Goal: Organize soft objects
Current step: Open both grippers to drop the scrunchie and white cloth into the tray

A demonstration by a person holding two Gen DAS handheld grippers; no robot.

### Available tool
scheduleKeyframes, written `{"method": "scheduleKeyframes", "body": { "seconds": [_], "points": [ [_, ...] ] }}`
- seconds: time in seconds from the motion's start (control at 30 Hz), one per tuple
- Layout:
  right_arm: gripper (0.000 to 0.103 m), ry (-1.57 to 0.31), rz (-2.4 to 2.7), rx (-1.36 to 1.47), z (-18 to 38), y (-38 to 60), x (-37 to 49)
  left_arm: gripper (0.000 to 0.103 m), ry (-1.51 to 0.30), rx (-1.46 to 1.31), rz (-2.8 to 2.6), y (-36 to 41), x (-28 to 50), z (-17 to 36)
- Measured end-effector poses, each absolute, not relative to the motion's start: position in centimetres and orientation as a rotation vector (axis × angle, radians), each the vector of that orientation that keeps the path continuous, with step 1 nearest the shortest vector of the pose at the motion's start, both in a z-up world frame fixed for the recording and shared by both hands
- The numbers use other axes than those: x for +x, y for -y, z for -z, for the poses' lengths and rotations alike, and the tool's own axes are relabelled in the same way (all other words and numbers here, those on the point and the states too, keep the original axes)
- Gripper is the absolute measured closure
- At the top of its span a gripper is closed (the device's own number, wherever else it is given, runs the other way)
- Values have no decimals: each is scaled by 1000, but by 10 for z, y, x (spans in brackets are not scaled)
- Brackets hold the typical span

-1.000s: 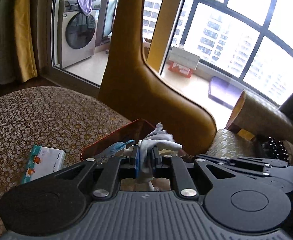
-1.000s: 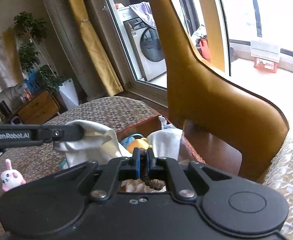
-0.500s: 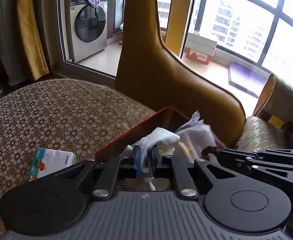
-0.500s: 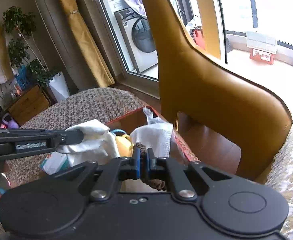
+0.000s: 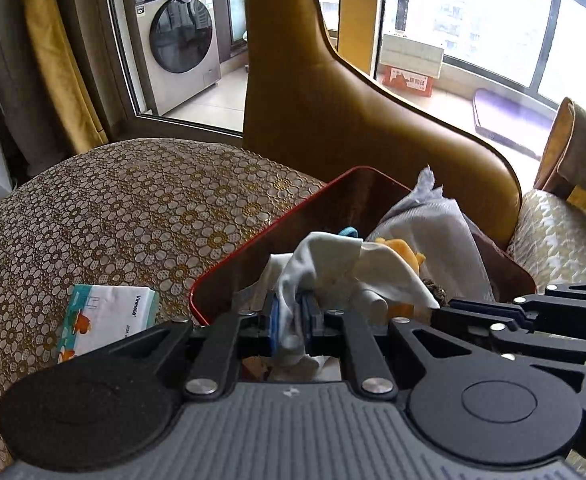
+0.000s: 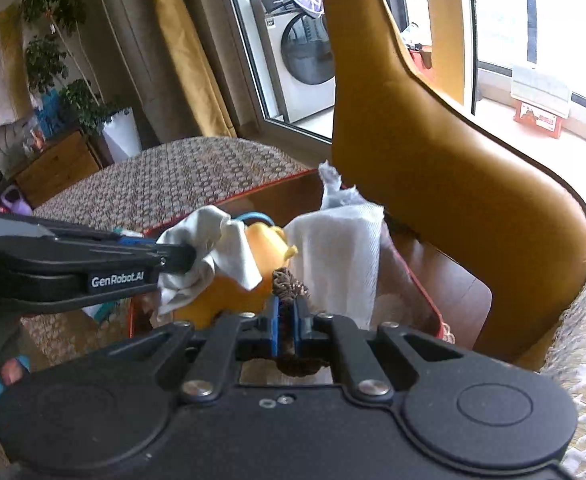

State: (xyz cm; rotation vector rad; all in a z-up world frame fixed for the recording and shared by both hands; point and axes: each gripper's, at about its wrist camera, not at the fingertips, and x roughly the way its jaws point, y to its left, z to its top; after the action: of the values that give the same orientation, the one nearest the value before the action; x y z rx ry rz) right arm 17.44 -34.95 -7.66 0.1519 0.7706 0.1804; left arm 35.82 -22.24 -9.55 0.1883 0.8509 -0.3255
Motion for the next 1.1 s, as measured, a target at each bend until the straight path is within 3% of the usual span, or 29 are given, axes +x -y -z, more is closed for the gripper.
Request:
{"method": "scheduleKeyframes", "body": {
  "seconds": [0.27, 0.43, 0.6, 1.1],
  "points": [
    [93, -786, -179, 138, 81, 347, 175, 91, -836, 202, 335, 225, 350, 94],
    [81, -766, -203, 129, 76, 345, 167, 91, -816, 200, 333, 222, 342, 87],
    [61, -721, -208, 107, 65, 339, 157, 91, -810, 182, 340, 216, 334, 80],
    [41, -641, -207, 92, 27, 339, 108, 91, -731, 133, 351, 190, 283, 36]
  ]
}}
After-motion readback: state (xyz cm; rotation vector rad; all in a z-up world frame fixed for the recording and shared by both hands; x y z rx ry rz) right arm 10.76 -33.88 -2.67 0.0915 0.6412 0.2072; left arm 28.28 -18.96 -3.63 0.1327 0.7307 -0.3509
